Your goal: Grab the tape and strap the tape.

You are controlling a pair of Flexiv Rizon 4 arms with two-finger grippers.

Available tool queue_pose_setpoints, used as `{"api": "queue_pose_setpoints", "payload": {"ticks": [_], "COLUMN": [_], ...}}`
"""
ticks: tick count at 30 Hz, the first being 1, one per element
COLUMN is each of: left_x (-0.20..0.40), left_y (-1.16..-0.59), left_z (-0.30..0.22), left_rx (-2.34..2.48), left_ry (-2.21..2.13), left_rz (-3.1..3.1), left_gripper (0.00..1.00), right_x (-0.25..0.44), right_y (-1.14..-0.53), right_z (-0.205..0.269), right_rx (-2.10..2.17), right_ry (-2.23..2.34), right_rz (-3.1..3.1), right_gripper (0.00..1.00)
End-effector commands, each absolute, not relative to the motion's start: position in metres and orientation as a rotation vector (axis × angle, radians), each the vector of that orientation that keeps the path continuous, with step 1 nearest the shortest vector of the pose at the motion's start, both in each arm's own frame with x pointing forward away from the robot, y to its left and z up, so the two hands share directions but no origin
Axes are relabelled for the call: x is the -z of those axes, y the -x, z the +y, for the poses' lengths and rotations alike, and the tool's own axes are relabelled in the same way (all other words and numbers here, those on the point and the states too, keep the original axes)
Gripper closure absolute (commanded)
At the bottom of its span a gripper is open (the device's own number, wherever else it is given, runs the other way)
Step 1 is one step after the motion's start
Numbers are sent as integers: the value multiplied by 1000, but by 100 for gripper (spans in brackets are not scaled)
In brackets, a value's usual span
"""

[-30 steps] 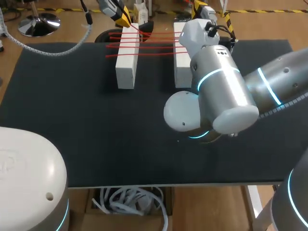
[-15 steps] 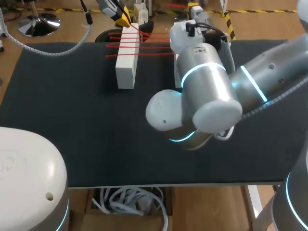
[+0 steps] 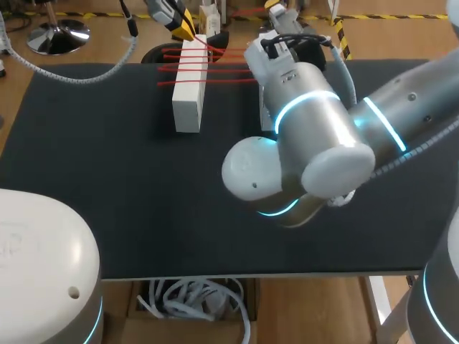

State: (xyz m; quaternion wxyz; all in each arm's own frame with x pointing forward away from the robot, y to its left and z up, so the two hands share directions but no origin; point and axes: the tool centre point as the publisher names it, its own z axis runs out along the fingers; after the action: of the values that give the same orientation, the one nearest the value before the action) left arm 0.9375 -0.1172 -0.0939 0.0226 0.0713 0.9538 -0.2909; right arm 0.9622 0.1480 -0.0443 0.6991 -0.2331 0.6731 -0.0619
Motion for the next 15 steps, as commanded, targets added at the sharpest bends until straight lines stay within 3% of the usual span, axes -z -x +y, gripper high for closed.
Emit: {"api": "queue_pose_setpoints", "payload": {"ticks": [1,15], "left_x": [93,93], "left_y": [-938,-938], "left_z": [-117,-117], "left_rx": [895,895], "left_ry": [-219,-219], "left_rz": [2958,2958], "left_gripper": [100,100], "right_x": [28,26], "right_y": [-955,-935], "right_z": [149,178], "right_rx": [135,262], "right_ry": [621,612], "right_rz": [1555,1521], "right_gripper": [100,100]}}
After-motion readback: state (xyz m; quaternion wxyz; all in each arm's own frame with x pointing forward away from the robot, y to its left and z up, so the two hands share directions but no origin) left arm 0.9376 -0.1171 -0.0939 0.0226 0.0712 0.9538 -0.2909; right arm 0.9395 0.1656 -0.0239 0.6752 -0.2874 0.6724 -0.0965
